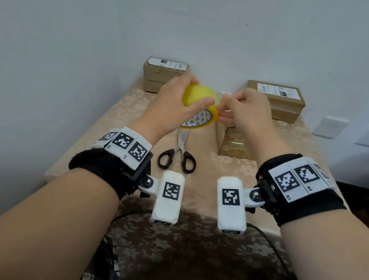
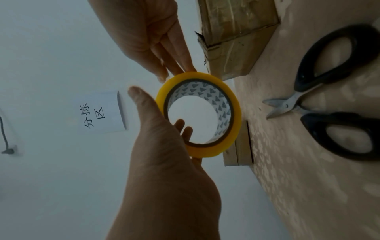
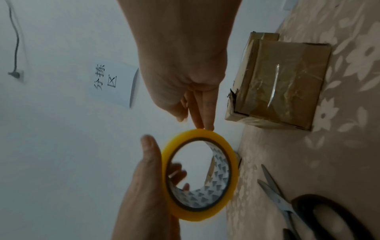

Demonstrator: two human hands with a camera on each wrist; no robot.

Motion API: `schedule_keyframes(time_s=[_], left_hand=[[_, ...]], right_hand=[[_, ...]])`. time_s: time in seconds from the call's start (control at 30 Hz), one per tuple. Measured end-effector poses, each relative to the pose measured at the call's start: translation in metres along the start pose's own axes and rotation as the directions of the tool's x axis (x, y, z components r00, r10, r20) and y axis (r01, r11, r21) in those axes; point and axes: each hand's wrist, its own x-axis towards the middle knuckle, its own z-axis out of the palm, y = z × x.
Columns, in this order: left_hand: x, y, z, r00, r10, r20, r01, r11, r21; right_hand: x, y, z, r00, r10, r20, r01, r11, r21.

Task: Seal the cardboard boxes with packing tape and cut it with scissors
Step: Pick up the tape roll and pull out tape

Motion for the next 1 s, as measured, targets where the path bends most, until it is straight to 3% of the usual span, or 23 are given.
schedule_keyframes(time_s=[0.1,0.2,0.27,0.33,0.4,0.63,1.0], left_hand=[[0.0,0.0,0.0,0.991,0.031,-0.131,-0.031,1.0,0.004],[0.007,0.009,-0.002,0.959,0.179,-0.218,-0.16,0.982,0.101],[0.014,0.011,-0.002,0.96,0.232,-0.155,-0.189,0.95,0.248],[0.018,0.007,0.004,0.979,0.201,-0.008,-0.176,0.873,0.455],[0.021,0.002,0.013,0.984,0.155,0.09,-0.179,0.826,0.535],[0.03,0.006,0.046,0.974,0.066,0.217,-0.177,0.819,0.546],[0.034,0.007,0.075,0.953,0.0,0.304,-0.181,0.804,0.567]], right_hand=[[0.003,-0.003,-0.005,0.995,0.011,0.102,-0.005,0.999,-0.05],[0.01,-0.009,-0.013,0.995,-0.073,0.064,0.084,0.975,-0.206],[0.014,-0.017,-0.022,0.994,-0.107,-0.012,0.1,0.961,-0.26],[0.016,-0.019,-0.031,0.991,-0.121,-0.051,0.1,0.949,-0.298],[0.015,-0.011,-0.04,0.997,-0.075,-0.034,0.057,0.923,-0.38],[0.022,0.01,-0.058,0.996,0.049,-0.074,-0.075,0.91,-0.407],[0.026,0.027,-0.062,0.992,0.008,-0.125,-0.073,0.849,-0.524]])
